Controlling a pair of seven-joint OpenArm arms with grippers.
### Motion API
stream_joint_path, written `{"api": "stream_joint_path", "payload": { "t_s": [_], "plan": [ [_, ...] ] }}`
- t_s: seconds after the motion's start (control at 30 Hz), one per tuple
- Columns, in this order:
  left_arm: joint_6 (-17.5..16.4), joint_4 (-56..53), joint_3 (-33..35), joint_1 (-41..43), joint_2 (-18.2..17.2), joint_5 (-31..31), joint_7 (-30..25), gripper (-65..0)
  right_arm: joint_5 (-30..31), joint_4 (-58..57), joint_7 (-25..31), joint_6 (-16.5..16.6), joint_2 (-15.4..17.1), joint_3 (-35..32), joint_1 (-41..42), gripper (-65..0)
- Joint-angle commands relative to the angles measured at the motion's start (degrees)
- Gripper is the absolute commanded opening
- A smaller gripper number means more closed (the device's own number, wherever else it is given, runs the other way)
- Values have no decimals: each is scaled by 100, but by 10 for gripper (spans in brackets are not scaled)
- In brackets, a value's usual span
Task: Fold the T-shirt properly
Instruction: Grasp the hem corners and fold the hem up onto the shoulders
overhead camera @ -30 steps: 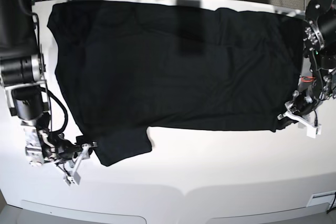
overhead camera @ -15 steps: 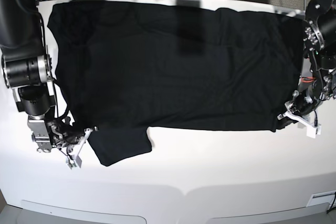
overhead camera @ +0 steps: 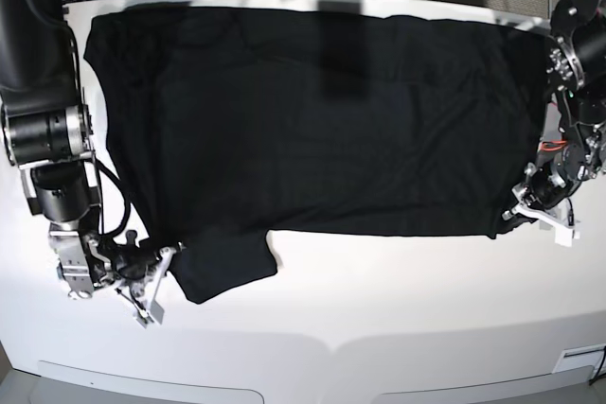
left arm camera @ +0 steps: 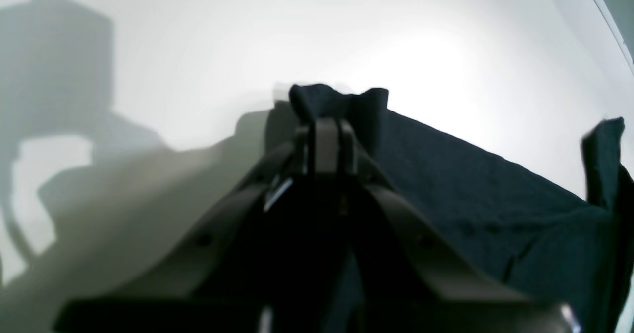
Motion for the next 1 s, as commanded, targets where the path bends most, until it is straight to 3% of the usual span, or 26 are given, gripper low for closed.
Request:
{"api": "stream_joint_path", "payload": {
  "t_s": [0.0, 0.17, 0.4, 0.6, 0.7, 0.8, 0.97],
  "plan": [
    [49, 28, 15, -131, -74, 83, 151, -650, 177, 184, 11, 28, 105, 20, 234, -650],
    [49, 114, 15, -144, -109, 48, 247, -650, 894, 852, -568, 163, 291, 20, 205, -650],
    [49, 671, 15, -142, -105, -610, 732, -650, 1731, 1932, -1464, 163, 573, 20, 72, -650],
    [49, 1196, 15, -127, -107, -866, 1237, -650, 2205, 3274, -1694, 163, 1005, 20, -905, -650],
    [49, 1353, 15, -92, -105, -994, 1453, -650, 2330, 4177, -1735, -83, 1287, 94, -1593, -650],
    [49, 1515, 15, 39, -118, -1078, 1482, -650, 2214, 4813, -1834, -131, 1427, 487, -2232, -650],
    [49, 2214, 15, 566, -168, -1556, 1615, -650, 2367, 5613, -1886, -129, 1362, 1714, -3296, -650]
  ]
}}
